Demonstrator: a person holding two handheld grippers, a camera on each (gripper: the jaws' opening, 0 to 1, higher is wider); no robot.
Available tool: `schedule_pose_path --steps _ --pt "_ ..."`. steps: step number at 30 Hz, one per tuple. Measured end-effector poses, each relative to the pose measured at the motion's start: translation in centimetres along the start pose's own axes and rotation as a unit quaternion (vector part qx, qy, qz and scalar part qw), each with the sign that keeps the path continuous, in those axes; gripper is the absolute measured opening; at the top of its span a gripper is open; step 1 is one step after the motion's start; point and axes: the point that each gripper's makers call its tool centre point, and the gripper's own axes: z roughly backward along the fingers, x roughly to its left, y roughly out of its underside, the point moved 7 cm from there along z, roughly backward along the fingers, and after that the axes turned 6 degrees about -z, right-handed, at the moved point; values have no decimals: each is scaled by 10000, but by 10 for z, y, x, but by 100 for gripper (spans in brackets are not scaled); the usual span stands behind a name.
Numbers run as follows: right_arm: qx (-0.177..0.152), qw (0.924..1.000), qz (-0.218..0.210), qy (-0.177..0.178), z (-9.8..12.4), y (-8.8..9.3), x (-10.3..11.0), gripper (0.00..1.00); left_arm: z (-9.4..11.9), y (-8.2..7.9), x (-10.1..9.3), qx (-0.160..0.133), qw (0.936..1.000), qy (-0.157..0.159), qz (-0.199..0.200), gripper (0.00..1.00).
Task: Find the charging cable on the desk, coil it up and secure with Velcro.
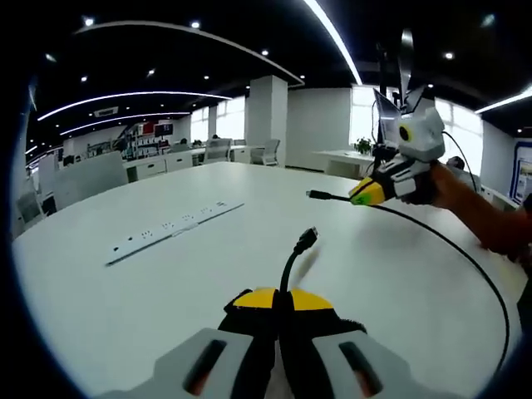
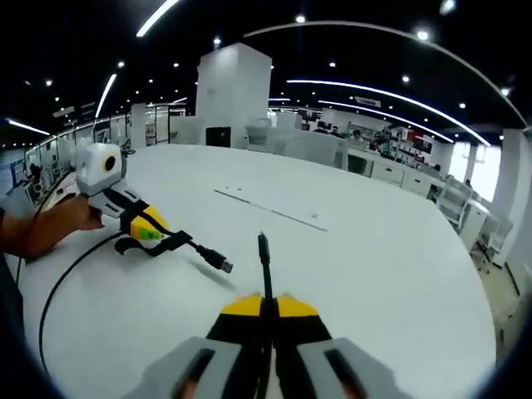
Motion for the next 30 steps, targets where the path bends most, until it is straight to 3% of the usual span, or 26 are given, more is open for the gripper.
schedule_pose_path --steps 13,30 --pt "-37 9990 250 -374 -19 -14 27 4 5 8 -2 35 9997 245 -44 4" --pt "-29 9959 535 -732 -36 -23 45 4 4 16 -7 103 9986 472 -229 4"
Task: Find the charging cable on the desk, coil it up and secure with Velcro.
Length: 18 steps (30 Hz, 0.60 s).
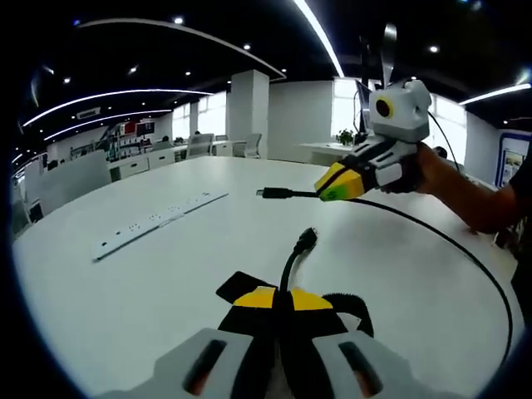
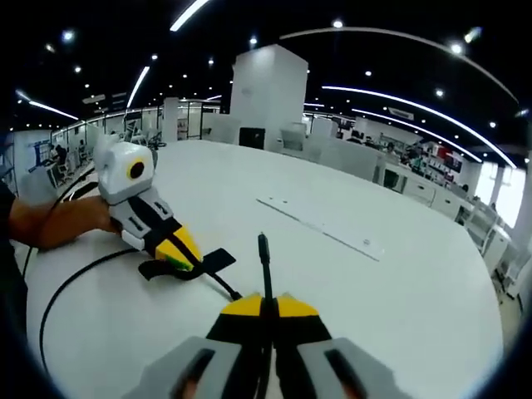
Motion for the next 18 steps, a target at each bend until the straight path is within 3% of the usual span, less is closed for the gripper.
schedule_pose_path --steps 18 --pt "14 9981 212 -583 -40 -19 19 4 5 -6 -4 40 9999 106 -87 5"
